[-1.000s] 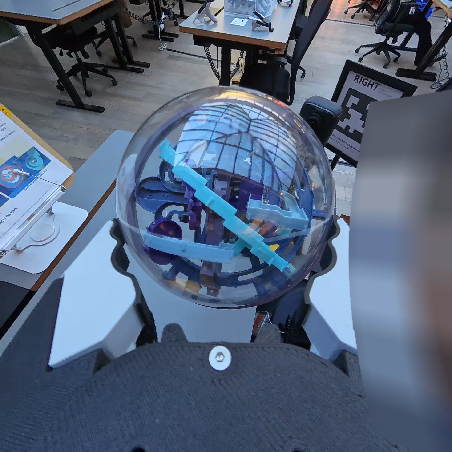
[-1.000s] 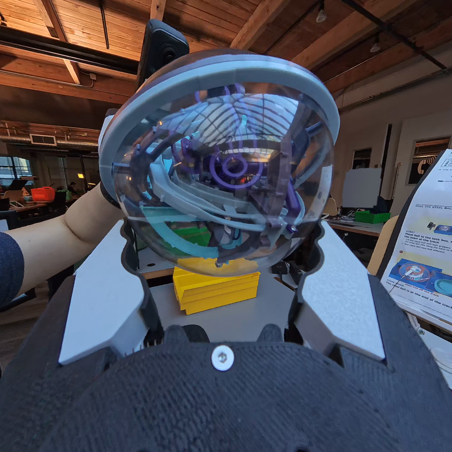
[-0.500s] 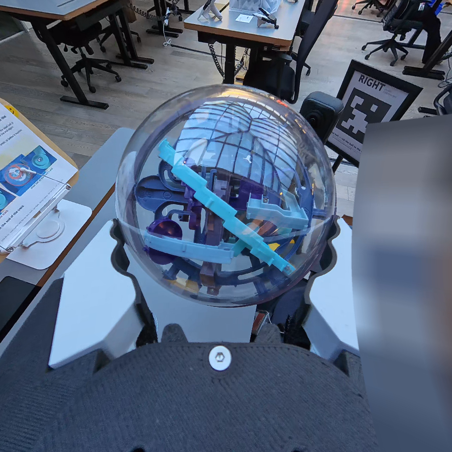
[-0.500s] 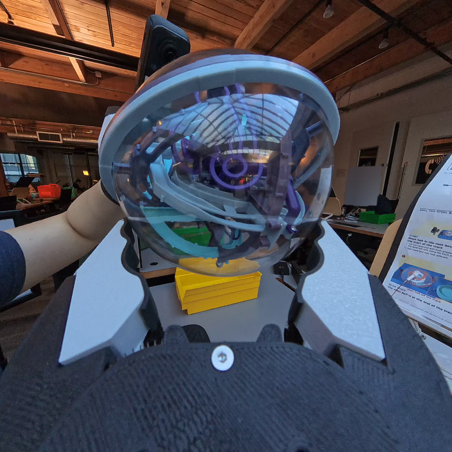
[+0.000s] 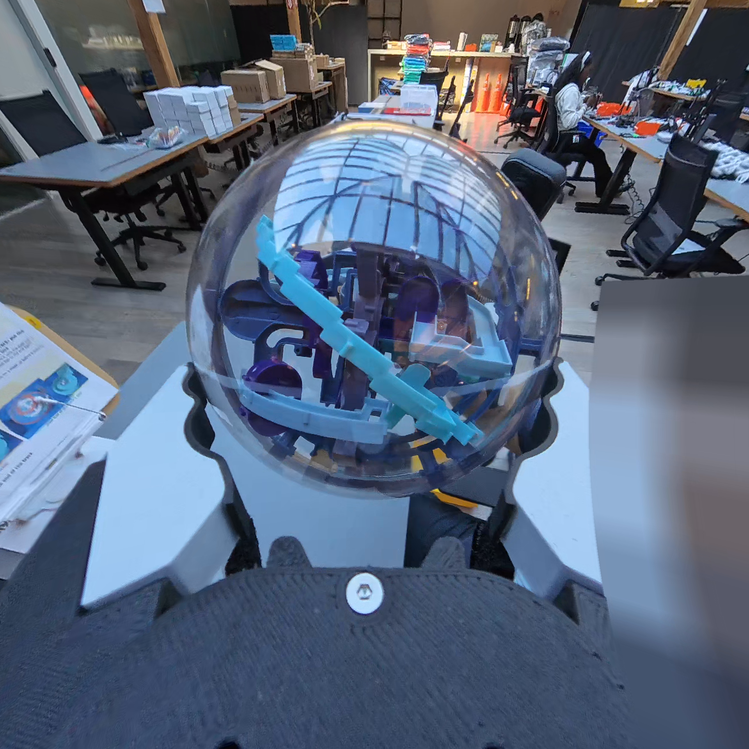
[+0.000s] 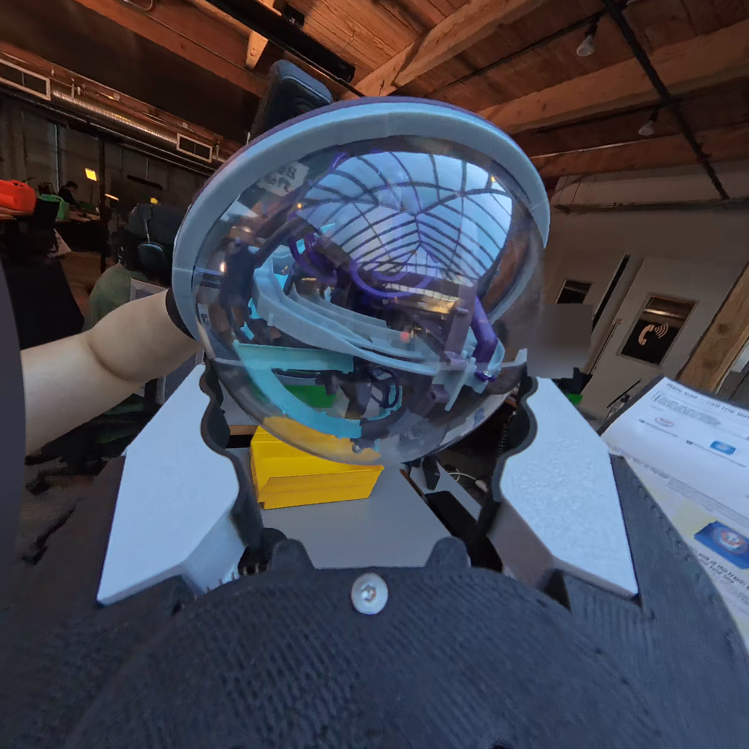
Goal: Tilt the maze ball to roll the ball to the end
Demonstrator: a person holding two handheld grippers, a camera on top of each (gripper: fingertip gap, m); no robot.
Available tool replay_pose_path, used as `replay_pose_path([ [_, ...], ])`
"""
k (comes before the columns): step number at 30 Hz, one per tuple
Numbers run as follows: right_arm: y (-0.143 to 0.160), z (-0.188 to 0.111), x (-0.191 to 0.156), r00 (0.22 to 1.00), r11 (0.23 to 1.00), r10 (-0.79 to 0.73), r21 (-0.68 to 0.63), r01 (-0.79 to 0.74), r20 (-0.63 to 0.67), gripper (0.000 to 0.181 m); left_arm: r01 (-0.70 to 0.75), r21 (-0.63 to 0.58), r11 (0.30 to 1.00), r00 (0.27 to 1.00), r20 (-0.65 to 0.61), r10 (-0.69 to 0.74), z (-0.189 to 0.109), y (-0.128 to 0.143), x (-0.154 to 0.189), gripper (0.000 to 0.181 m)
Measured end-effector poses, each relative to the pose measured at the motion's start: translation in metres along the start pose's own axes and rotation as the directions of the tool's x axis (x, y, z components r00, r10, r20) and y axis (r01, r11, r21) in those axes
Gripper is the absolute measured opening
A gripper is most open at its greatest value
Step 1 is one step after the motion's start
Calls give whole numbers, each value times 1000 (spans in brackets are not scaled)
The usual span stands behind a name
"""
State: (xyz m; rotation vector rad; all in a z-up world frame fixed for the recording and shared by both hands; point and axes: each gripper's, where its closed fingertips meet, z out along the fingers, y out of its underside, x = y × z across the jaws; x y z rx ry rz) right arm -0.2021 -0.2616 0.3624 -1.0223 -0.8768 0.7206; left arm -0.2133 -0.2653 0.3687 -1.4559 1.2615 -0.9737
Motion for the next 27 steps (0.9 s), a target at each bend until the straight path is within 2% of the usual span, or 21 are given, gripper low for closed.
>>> replay_pose_path([
  [5,-48,-9,-20,980,979,-201,39,200,12,142,-237,11,971,969,72,236,-12,-38,41,158],
  [10,-79,-16,-41,923,922,-384,53,384,1,142,-454,14,891,882,149,448,-23,-61,79,157],
  [21,-129,-24,-85,773,772,-634,28,635,-36,142,-672,110,732,736,207,644,-49,-84,136,158],
  [27,-140,-23,-99,776,776,-629,20,630,-42,142,-661,141,737,749,187,636,-58,-89,149,158],
])
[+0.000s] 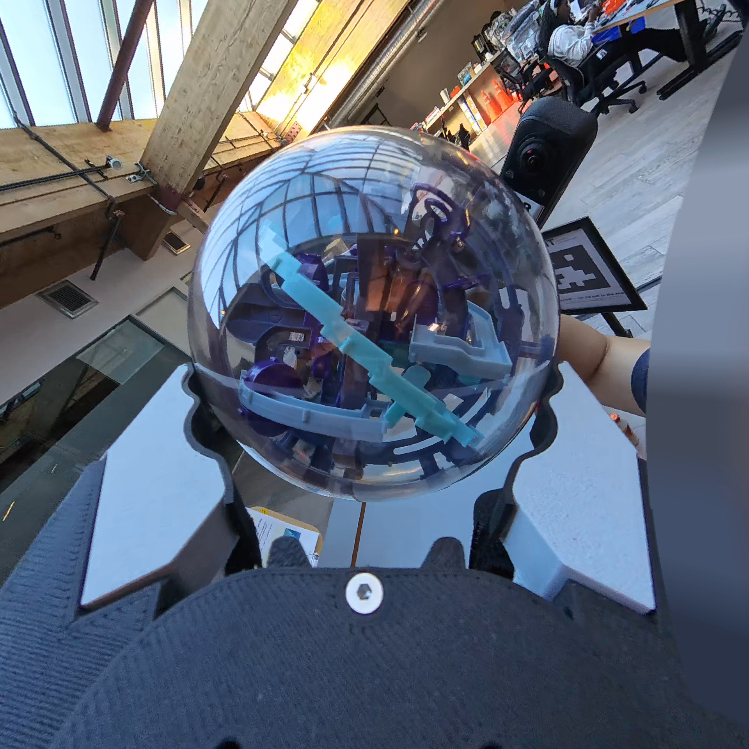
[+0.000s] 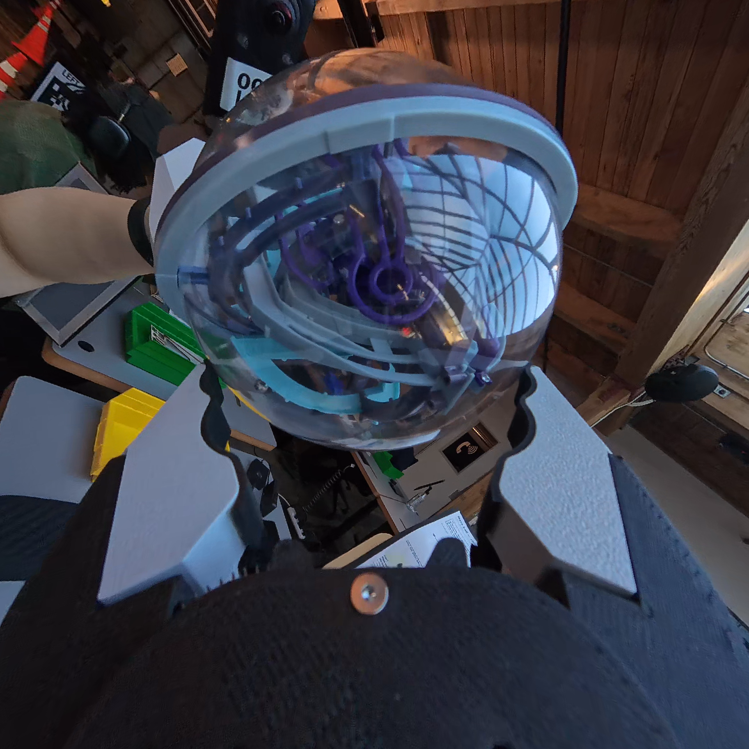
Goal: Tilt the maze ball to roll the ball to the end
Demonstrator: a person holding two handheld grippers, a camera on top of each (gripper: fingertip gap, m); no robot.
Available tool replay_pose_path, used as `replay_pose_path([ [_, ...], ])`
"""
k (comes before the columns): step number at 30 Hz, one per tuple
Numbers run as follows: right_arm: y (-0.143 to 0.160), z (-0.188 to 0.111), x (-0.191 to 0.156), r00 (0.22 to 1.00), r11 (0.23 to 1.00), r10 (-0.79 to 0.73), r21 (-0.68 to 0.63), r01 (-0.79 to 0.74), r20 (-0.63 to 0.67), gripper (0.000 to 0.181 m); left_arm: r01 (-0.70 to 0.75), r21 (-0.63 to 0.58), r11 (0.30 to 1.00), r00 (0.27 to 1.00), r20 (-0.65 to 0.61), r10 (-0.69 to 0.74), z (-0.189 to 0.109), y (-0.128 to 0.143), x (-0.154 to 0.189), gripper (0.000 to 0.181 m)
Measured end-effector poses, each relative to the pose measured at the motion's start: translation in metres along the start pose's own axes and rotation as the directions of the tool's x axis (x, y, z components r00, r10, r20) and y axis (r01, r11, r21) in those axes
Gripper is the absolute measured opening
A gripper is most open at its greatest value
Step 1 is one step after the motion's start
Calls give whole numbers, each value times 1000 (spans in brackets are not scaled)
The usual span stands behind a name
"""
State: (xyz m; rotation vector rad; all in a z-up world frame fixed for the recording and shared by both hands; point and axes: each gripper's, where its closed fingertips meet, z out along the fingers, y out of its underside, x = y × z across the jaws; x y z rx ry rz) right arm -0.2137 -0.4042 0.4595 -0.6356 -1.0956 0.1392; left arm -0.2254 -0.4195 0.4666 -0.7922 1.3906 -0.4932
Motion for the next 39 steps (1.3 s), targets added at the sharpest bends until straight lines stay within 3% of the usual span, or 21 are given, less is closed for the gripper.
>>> replay_pose_path([
  [11,-27,7,-1,994,994,63,95,-55,-86,141,-63,-114,992,997,-44,58,-13,-28,2,158],
  [21,-27,19,-6,970,933,239,290,-214,-54,142,-169,-388,906,982,16,190,-13,-43,5,157],
  [31,-1,33,-19,907,822,419,407,-397,38,142,-193,-574,796,967,25,252,4,-25,6,158],
  [39,34,31,-26,879,801,476,395,-449,33,141,-179,-585,791,976,-3,218,18,7,4,158],
])
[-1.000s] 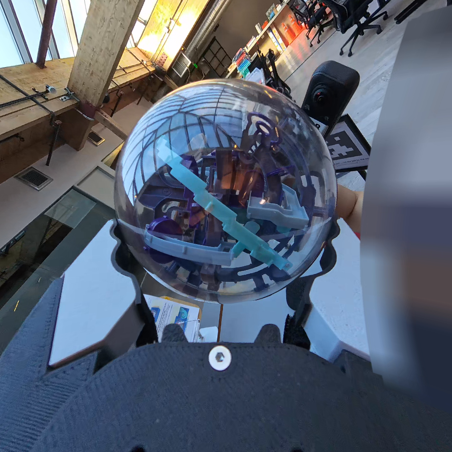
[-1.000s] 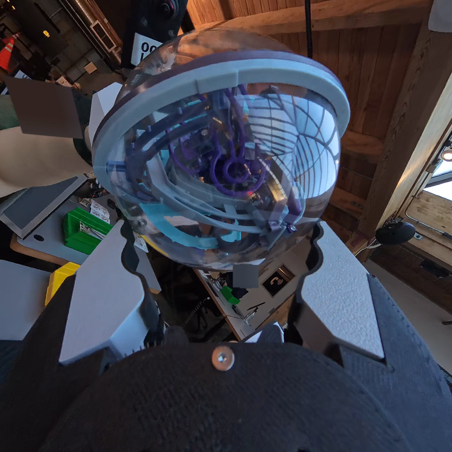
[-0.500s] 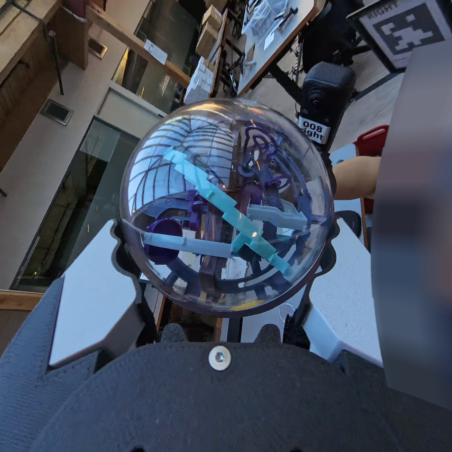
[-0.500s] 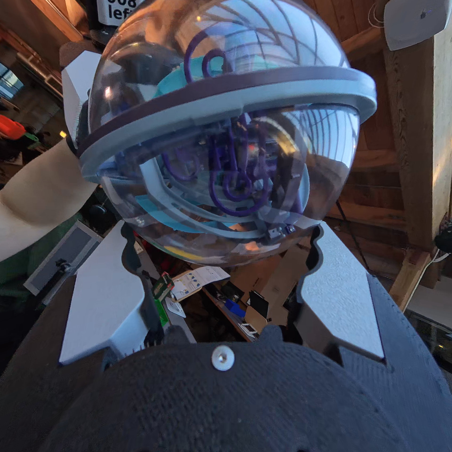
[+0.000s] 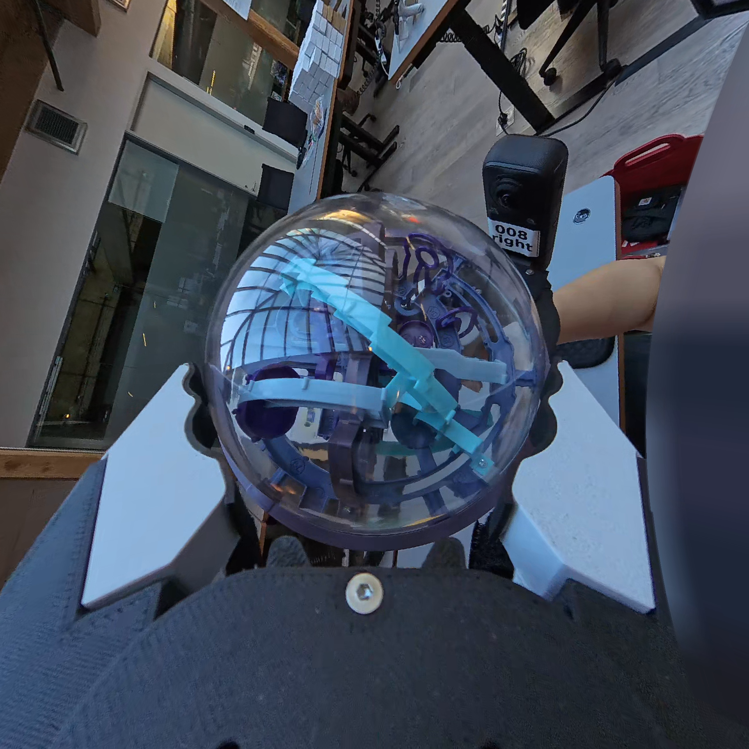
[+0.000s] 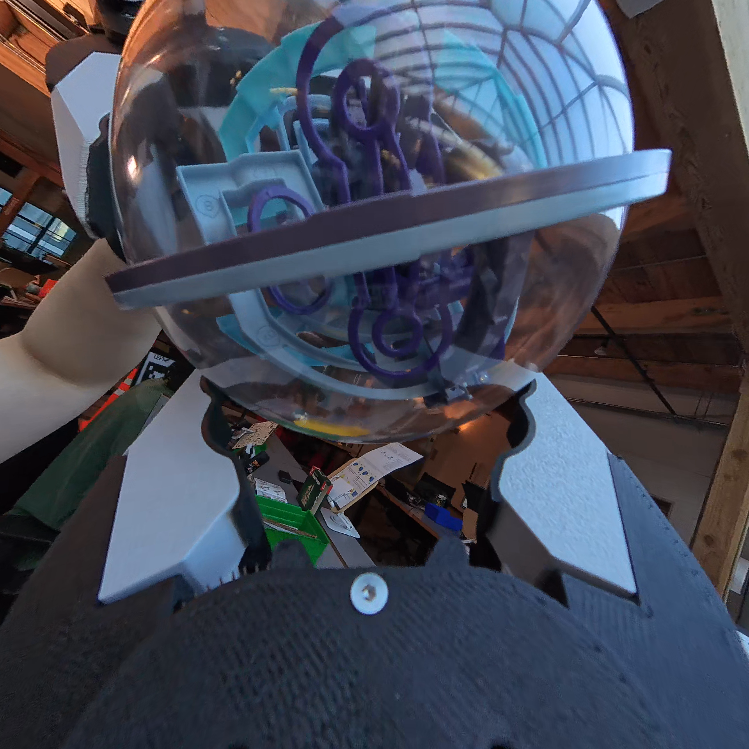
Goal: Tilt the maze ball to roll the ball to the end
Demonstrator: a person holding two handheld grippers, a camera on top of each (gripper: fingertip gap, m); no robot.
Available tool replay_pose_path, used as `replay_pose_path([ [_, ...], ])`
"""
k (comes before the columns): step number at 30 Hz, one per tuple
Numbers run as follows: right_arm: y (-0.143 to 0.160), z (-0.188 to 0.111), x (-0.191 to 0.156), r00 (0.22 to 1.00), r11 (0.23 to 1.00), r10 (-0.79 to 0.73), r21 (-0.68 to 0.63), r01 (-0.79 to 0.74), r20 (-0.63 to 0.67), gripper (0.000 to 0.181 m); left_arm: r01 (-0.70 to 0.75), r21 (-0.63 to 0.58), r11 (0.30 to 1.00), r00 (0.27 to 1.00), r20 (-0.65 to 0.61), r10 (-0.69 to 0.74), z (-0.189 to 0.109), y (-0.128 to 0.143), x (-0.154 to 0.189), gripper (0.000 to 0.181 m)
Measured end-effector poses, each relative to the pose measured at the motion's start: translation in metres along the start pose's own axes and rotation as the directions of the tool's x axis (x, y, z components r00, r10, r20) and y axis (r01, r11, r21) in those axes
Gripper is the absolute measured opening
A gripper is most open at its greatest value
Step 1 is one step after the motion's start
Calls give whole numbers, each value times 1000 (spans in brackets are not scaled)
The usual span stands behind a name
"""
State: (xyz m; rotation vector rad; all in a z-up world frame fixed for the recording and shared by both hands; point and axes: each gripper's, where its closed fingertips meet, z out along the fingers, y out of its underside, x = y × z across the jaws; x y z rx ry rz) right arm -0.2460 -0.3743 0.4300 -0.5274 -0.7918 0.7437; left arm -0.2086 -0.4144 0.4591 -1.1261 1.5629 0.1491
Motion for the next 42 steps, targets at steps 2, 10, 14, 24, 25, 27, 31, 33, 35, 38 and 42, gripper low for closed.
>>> replay_pose_path([
  [2,4,-2,2,1000,1000,-1,-9,1,-3,141,-4,1,1000,1000,-2,4,4,2,0,157],
  [10,13,-3,7,1000,999,-17,-36,17,-7,142,-20,23,1000,1000,2,20,10,7,-1,158],
  [14,22,-2,12,1000,998,-13,-61,12,-12,141,-5,49,999,1000,-6,5,15,14,-5,157],
  [24,18,0,4,998,996,-55,-73,55,-5,142,-62,71,995,998,21,61,6,9,2,158],
  [25,17,0,1,999,996,-54,-75,53,-6,142,-68,69,995,998,21,67,4,7,5,158],
  [27,18,-1,-3,999,996,-33,-85,33,-8,141,-61,64,996,998,14,60,3,6,8,157],
  [31,26,-4,-6,999,993,30,-118,-32,-20,141,3,56,998,1000,-14,-2,8,10,9,157],
  [33,29,-6,-5,999,992,43,-120,-46,-28,141,23,56,998,999,-26,-22,10,12,9,157],
  [35,31,-7,-5,998,990,54,-125,-57,-29,141,37,55,998,999,-33,-35,13,14,9,157],
  [38,32,-8,-2,997,989,72,-126,-75,-28,140,57,62,996,998,-38,-55,15,14,5,157],
  [42,28,-6,0,994,986,107,-122,-109,-20,140,90,62,994,995,-42,-88,15,10,0,157],
])
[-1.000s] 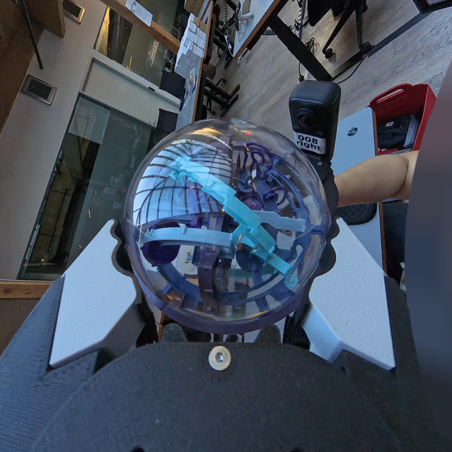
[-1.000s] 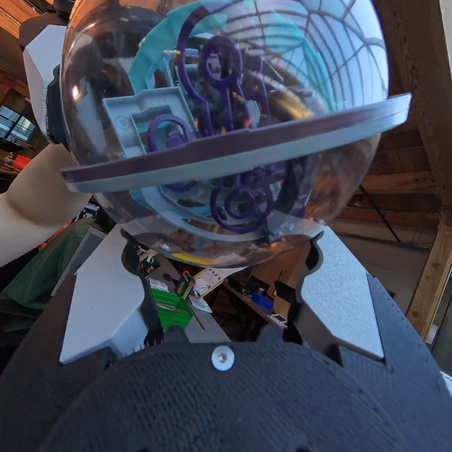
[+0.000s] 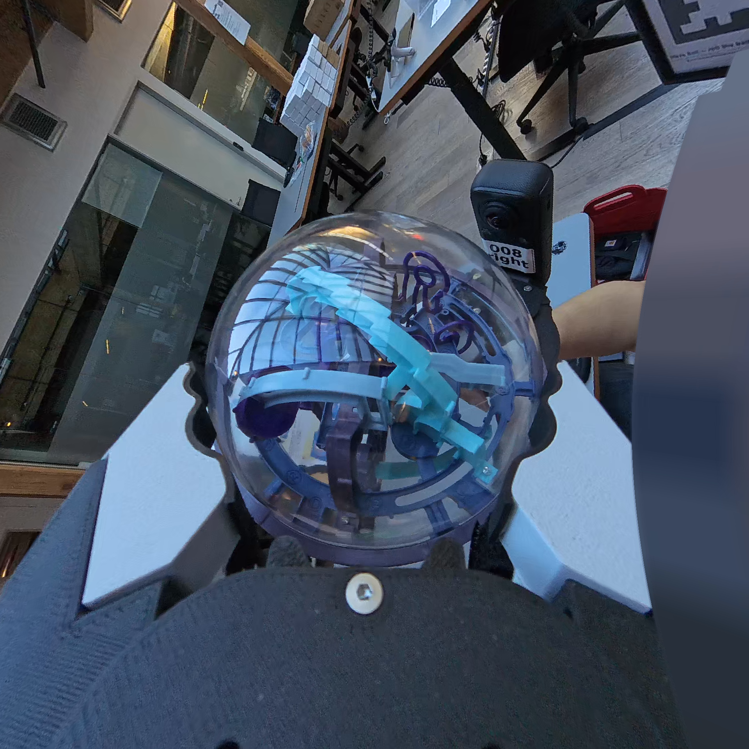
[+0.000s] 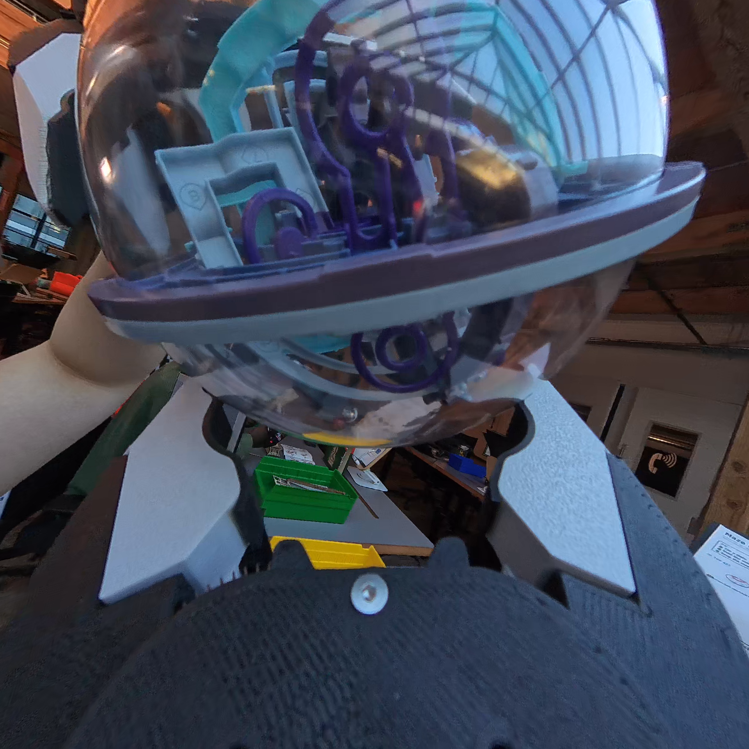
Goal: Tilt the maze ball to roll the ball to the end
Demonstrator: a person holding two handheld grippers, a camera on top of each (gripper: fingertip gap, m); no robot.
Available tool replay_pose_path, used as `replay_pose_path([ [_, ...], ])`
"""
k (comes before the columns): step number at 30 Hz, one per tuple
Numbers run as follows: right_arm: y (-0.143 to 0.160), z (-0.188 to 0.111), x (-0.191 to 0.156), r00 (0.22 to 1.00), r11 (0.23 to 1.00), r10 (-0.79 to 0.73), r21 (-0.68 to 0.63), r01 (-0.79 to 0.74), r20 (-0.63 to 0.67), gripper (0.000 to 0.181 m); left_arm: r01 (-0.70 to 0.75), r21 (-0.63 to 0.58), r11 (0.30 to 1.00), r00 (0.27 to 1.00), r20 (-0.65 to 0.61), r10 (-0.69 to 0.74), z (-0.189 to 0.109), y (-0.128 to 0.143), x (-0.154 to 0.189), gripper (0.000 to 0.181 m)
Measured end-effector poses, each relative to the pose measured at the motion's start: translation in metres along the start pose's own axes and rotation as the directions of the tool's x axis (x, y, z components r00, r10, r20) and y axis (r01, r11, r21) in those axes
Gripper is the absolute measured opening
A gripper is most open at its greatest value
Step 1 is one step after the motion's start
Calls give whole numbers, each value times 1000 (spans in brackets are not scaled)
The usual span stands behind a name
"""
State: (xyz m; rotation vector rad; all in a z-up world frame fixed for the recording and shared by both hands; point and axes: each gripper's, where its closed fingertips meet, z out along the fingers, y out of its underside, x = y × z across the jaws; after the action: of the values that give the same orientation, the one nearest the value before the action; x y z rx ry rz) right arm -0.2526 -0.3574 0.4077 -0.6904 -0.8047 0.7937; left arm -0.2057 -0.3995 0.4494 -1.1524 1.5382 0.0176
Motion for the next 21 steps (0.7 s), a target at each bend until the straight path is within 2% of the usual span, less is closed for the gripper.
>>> replay_pose_path([
  [13,14,-1,1,993,989,120,-88,-121,-14,140,131,9,991,990,-56,-130,6,11,-8,157],
  [21,39,-7,9,978,965,204,-162,-207,-40,140,257,20,966,961,-107,-254,21,34,-14,157],
])
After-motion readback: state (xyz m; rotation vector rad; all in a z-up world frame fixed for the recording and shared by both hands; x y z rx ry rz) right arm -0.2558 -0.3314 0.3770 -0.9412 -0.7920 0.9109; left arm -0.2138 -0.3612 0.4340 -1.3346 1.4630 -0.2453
